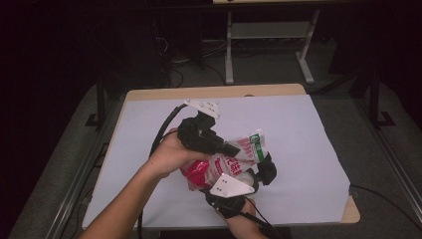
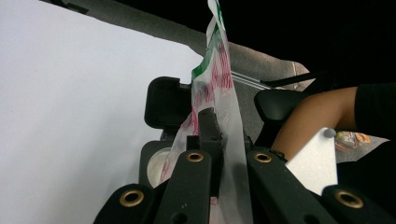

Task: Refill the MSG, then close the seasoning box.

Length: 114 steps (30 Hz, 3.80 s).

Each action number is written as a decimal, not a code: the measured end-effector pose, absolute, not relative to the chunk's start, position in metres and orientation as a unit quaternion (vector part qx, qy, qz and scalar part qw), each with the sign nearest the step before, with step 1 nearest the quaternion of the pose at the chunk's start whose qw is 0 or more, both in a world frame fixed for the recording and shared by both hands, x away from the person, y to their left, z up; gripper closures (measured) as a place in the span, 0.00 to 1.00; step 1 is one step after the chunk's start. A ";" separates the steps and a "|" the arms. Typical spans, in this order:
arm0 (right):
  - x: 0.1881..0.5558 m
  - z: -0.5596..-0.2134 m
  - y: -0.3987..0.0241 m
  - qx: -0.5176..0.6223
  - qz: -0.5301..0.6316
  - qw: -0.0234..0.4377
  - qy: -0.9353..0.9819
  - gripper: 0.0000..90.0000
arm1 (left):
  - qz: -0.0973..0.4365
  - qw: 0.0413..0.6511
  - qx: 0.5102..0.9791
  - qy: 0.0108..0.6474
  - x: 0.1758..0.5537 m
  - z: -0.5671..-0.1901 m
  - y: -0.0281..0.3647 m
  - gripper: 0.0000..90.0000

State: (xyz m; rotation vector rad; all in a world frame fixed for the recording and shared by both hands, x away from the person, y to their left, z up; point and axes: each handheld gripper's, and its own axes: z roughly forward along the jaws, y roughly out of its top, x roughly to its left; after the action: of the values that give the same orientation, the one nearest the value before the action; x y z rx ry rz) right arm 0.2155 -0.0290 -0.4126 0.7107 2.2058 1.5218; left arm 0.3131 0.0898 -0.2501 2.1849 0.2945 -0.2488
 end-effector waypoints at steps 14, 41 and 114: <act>0.213 -0.412 -0.033 0.257 0.531 0.184 0.786 1.00 | -0.090 0.464 0.874 0.117 0.313 -0.248 0.108 1.00; 0.210 -0.414 -0.060 0.282 0.514 0.162 0.794 1.00 | -0.053 0.509 0.846 0.150 0.312 -0.258 0.159 1.00; 0.285 -0.411 -0.245 0.327 0.498 0.138 0.791 1.00 | 0.039 0.535 0.796 0.281 0.346 -0.334 0.234 1.00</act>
State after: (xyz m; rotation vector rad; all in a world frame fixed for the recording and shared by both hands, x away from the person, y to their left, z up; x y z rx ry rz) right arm 0.2850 -0.2449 -0.4112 0.9461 2.2878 1.4413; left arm 0.3457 0.2337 -0.3341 1.8966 0.6683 0.0925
